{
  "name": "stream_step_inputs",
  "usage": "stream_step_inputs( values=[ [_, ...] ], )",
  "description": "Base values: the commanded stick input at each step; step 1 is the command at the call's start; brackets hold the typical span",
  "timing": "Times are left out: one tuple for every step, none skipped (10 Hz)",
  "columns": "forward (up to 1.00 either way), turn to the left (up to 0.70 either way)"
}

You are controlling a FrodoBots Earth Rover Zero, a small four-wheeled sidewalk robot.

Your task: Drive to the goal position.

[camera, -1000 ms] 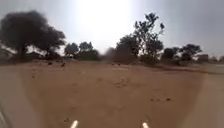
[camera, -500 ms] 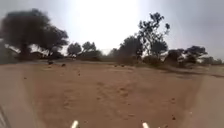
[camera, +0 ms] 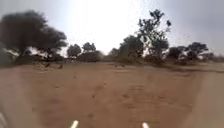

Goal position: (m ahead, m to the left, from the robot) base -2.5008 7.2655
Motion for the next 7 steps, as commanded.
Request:
stream_step_inputs(
  values=[
    [1.0, 0.0],
    [1.0, 0.0],
    [1.0, 0.0],
    [1.0, 0.0],
    [1.0, 0.0],
    [1.0, 0.0],
    [1.0, 0.0]
  ],
)
